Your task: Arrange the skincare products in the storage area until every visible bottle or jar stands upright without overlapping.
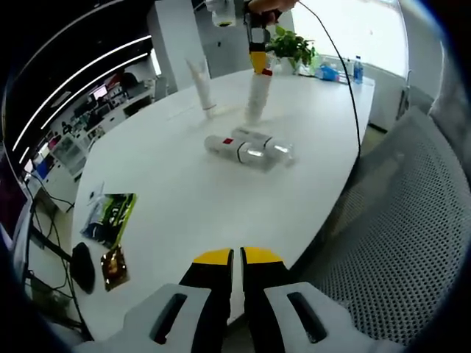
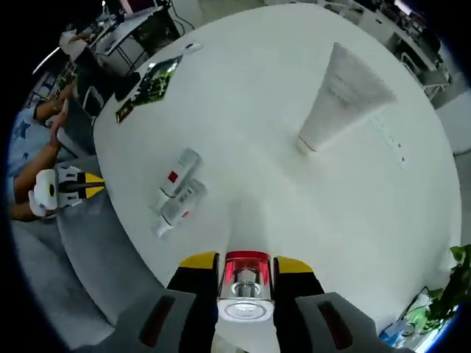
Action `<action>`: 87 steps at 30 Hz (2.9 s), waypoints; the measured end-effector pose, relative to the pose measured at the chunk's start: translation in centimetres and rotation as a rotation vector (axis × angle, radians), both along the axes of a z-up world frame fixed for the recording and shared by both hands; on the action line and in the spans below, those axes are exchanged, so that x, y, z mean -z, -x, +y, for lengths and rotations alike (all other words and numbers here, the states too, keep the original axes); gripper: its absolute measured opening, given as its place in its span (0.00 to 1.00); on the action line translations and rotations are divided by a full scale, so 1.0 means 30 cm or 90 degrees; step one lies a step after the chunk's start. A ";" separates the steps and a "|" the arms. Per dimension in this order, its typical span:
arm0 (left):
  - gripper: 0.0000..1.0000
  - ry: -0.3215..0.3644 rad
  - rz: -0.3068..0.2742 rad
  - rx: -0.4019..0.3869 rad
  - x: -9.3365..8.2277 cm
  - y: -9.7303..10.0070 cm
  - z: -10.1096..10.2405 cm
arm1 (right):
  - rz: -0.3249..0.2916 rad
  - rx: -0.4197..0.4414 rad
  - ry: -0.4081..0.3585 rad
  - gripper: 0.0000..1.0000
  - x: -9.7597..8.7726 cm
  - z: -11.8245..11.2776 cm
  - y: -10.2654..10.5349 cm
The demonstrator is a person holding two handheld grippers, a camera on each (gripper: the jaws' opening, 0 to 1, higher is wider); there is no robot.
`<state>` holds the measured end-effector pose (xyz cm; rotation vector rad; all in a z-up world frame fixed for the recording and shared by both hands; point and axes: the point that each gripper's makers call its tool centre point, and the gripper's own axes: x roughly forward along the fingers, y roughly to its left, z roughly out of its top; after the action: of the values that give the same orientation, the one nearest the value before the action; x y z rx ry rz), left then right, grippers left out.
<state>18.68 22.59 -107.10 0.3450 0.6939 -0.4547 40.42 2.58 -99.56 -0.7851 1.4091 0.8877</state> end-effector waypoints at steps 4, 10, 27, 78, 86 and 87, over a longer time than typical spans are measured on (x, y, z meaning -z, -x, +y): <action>0.00 0.000 0.001 -0.003 0.001 -0.001 0.003 | 0.011 -0.040 0.033 0.20 -0.001 0.032 -0.014; 0.00 -0.001 0.000 -0.007 0.001 -0.003 0.008 | 0.024 -0.080 0.067 0.20 0.005 0.090 -0.033; 0.00 0.000 0.002 -0.001 0.000 0.002 0.002 | 0.041 -0.120 0.075 0.21 0.010 0.126 -0.032; 0.00 -0.009 0.031 0.031 0.030 0.024 -0.020 | -0.455 0.438 -0.399 0.50 0.082 0.093 -0.130; 0.00 -0.009 0.033 0.026 0.033 0.024 -0.016 | -0.472 0.404 -0.402 0.32 0.077 0.093 -0.141; 0.00 -0.009 0.033 0.026 0.032 0.023 -0.016 | -0.468 0.403 -0.404 0.32 0.076 0.092 -0.138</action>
<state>17.98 22.12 -108.08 0.3621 0.7417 -0.4987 44.57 5.35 -101.84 -0.1089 0.5844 0.4187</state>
